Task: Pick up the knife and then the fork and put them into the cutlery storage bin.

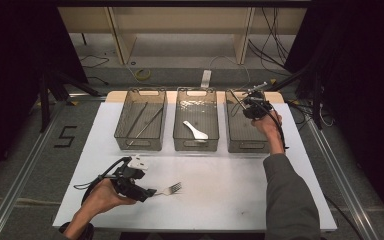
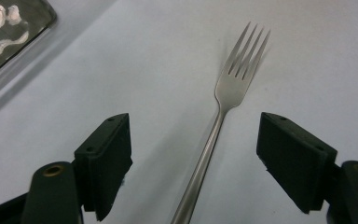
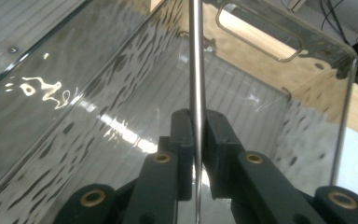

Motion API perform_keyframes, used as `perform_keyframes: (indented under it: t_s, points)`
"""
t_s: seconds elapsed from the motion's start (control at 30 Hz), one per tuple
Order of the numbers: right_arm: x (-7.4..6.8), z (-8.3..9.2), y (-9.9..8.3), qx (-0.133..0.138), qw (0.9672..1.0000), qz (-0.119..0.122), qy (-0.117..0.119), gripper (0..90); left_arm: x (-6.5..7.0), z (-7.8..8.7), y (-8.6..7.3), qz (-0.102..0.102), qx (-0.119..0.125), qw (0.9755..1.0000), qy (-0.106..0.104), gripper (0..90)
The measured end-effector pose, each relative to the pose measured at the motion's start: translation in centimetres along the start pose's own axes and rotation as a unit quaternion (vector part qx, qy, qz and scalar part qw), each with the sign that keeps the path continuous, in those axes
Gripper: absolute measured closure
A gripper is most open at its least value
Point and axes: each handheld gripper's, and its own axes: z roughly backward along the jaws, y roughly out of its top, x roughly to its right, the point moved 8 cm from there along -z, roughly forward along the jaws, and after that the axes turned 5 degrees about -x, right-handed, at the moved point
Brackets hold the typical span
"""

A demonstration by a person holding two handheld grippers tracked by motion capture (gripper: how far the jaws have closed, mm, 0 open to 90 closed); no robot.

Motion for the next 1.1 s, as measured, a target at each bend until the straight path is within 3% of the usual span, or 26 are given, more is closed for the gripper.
perform_keyframes:
  t_s: [0.13, 0.2, 0.23, 0.33, 0.43, 0.6, 0.63, 0.73, 1.0, 1.1]
  points:
    - [-0.1, -0.8, 0.0, -0.006, 0.9998, -0.01, -0.014, 81.6, 0.0, 0.0, 0.0, 0.001, 0.0, 1.0, 0.001, 25.9]
    - [-0.2, -0.7, 0.3, 0.013, 0.9994, -0.03, -0.005, 68.3, -0.1, 0.0, -0.1, 0.001, -0.001, 1.0, 0.001, 25.9]
    - [-0.3, -0.5, 0.5, 0.015, 0.9993, -0.034, -0.001, 66.5, -0.1, 0.0, -0.1, 0.001, -0.002, 1.0, 0.0, 25.9]
    - [-0.5, 0.5, 0.9, 0.024, 0.9996, -0.013, -0.005, 60.2, -0.1, -0.1, -0.2, -0.001, -0.007, 1.0, 0.001, 25.9]
    - [-0.7, 1.4, 0.9, 0.036, 0.9993, -0.006, 0.0, 54.0, -0.1, -0.1, -0.2, 0.005, -0.008, 1.0, -0.001, 26.0]
    - [-1.9, 2.9, 0.8, 0.049, 0.9979, -0.011, 0.04, 40.4, -0.2, -0.1, -0.2, 0.008, -0.011, 0.9999, 0.0, 25.5]
    - [-2.4, 3.5, 0.8, 0.057, 0.9965, -0.009, 0.061, 40.0, -0.3, -0.1, -0.2, 0.01, -0.012, 0.9999, 0.001, 24.6]
    - [-3.7, 5.1, 0.5, 0.081, 0.9928, 0.002, 0.088, 38.0, -0.5, -0.1, -0.3, 0.014, -0.012, 0.9998, 0.004, 23.0]
    - [-7.9, 8.7, -2.2, 0.108, 0.9834, 0.03, 0.143, 32.6, -0.6, -0.1, -0.3, 0.016, -0.016, 0.9997, 0.005, 21.5]
    - [-9.4, 9.8, -3.3, 0.116, 0.9805, 0.042, 0.153, 32.0, -0.6, -0.1, -0.3, 0.015, -0.017, 0.9997, 0.006, 21.5]
